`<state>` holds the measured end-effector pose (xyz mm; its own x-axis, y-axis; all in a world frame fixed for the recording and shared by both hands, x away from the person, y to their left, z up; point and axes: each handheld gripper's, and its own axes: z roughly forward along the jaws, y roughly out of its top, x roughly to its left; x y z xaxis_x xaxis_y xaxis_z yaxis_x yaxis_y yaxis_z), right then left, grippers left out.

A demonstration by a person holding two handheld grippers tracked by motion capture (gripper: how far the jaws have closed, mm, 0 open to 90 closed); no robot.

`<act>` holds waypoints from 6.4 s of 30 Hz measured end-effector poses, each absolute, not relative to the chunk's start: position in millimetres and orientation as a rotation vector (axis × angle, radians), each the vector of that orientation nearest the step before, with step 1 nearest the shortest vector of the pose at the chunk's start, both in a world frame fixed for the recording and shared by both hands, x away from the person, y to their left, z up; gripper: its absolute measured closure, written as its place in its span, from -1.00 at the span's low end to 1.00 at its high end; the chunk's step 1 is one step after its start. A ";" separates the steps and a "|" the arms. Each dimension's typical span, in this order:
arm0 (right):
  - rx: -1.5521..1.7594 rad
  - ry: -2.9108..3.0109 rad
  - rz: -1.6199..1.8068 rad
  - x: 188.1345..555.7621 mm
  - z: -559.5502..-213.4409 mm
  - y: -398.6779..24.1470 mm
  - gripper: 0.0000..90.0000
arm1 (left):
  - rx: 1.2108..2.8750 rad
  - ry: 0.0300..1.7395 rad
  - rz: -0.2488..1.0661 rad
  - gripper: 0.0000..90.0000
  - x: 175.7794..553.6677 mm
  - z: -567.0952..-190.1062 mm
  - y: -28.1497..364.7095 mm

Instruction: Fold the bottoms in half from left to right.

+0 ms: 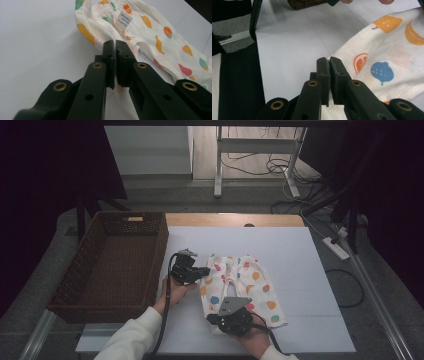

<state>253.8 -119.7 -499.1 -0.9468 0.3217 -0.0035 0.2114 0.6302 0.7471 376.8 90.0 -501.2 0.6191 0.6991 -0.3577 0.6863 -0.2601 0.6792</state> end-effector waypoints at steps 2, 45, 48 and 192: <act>0.435 2.719 1.228 254.8 -498.7 -119.2 0.91 | 1.982 1.099 0.026 0.91 376.8 -500.8 90.6; 0.498 2.627 1.289 250.4 -481.2 -161.5 0.91 | 2.006 1.079 0.021 0.90 381.5 -478.6 52.1; 0.503 2.619 1.295 249.7 -480.3 -163.7 0.91 | 2.003 1.077 0.020 0.90 381.2 -477.8 50.5; 1.072 2.259 1.247 255.0 -475.3 -305.9 0.13 | 2.040 0.865 -0.014 -0.26 401.5 -470.2 -27.3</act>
